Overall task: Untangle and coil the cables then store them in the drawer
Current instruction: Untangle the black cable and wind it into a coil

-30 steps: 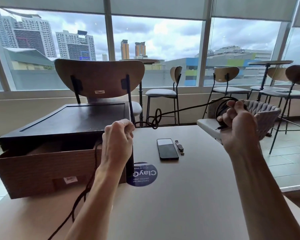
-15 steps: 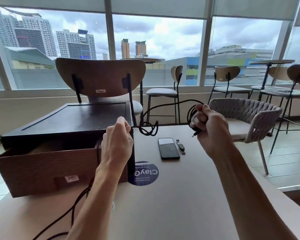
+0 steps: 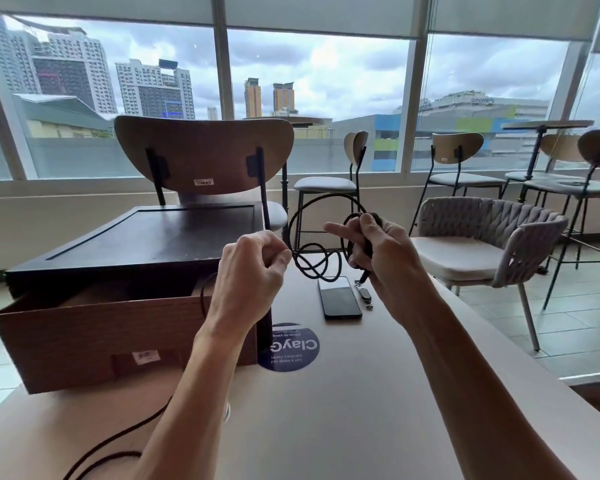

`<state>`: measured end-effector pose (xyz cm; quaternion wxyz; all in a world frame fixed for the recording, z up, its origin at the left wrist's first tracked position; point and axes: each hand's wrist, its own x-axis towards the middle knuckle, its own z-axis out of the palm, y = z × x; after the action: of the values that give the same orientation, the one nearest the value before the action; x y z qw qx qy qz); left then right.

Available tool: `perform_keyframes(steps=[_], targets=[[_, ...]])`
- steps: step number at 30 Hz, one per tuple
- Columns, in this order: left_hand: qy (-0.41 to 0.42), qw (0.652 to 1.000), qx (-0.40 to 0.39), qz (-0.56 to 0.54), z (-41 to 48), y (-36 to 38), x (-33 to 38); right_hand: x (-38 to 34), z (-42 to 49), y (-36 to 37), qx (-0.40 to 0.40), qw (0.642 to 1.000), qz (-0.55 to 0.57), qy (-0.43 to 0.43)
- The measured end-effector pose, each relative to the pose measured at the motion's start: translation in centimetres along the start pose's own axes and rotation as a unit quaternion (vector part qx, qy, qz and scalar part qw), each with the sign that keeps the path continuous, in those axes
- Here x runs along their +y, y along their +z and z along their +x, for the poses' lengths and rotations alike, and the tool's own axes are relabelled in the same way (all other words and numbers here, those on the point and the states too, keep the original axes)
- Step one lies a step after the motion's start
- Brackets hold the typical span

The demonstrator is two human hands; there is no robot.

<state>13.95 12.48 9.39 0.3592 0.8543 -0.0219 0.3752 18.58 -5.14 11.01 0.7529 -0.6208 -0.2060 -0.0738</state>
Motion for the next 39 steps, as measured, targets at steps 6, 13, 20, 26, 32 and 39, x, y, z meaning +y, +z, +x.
perform_keyframes(steps=[6,13,20,26,32,39], targets=[[0.013,0.998,-0.032,-0.056,-0.4,1.2,1.9,0.2,0.3,-0.2,-0.002,0.997,-0.072,-0.014],[0.038,0.998,-0.015,-0.05,-0.2,1.3,1.0,-1.5,0.0,-1.8,0.052,0.985,0.166,0.003],[0.045,0.996,0.06,0.046,0.1,0.7,-0.6,-2.1,1.1,-5.5,0.169,0.932,0.318,-0.051],[-0.063,0.986,0.105,0.114,0.3,-1.3,-2.8,-1.4,1.6,-8.0,0.272,0.89,0.361,-0.063],[-0.17,0.976,0.089,0.099,0.8,-4.2,-4.7,-1.1,1.4,-10.4,0.355,0.857,0.371,-0.053],[-0.257,0.945,0.024,-0.2,1.3,-5.4,-4.7,0.4,1.9,-6.5,0.308,0.908,0.284,-0.027]])
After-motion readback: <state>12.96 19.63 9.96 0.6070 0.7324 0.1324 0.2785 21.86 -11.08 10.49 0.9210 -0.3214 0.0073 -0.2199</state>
